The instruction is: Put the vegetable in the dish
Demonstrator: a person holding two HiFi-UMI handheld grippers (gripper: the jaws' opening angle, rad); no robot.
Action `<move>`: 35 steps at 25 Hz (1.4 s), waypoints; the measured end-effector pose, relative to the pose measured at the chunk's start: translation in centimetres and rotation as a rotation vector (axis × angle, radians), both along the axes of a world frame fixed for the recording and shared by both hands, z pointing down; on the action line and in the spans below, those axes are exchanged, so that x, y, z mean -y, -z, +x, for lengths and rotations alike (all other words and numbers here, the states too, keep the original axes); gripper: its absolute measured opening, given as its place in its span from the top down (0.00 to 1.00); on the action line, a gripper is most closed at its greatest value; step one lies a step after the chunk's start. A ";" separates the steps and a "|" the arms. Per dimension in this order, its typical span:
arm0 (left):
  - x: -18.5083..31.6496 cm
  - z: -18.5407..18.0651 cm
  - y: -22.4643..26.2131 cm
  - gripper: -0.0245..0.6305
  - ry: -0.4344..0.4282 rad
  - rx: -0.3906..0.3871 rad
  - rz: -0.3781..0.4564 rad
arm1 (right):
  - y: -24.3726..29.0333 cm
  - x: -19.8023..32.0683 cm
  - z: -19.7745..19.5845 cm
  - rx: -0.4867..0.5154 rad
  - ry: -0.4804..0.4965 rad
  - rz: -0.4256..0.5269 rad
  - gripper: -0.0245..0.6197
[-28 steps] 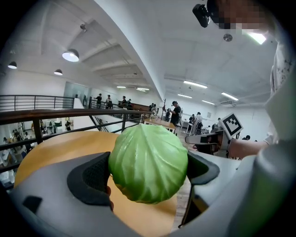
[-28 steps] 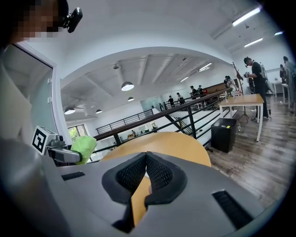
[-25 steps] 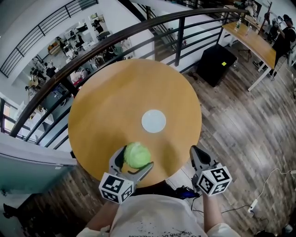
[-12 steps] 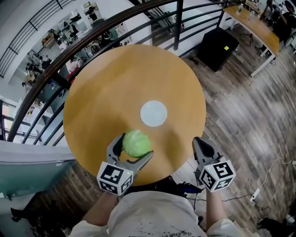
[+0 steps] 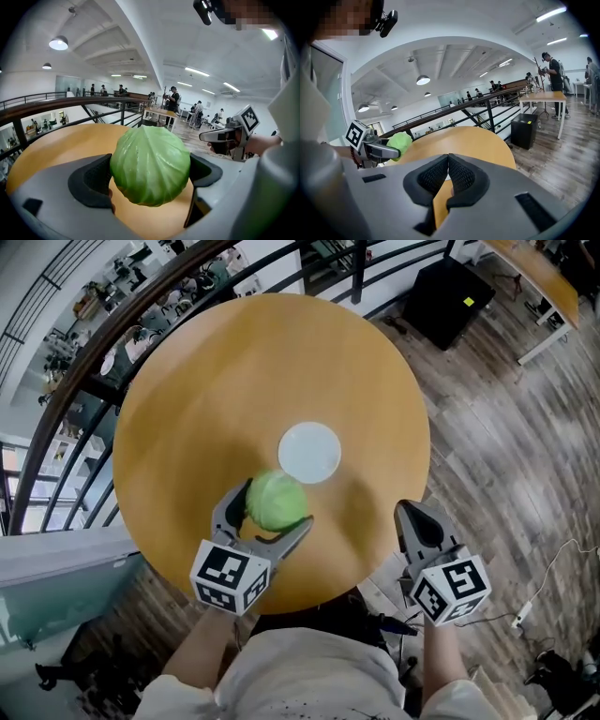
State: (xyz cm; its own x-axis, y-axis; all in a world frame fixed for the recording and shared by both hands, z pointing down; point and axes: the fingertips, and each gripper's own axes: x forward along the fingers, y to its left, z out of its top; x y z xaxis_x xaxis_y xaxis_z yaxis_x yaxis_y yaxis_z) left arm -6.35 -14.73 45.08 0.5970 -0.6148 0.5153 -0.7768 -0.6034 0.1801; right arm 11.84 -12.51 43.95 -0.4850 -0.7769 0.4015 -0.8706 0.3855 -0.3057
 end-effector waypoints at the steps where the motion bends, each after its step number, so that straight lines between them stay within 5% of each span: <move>1: 0.4 0.1 -0.5 0.22 -0.006 0.006 -0.009 | -0.5 0.1 0.0 0.003 -0.003 -0.008 0.92; 35: 10.4 2.2 -17.0 0.22 -0.130 0.276 -0.217 | -9.9 2.4 -0.3 0.048 -0.018 -0.144 0.92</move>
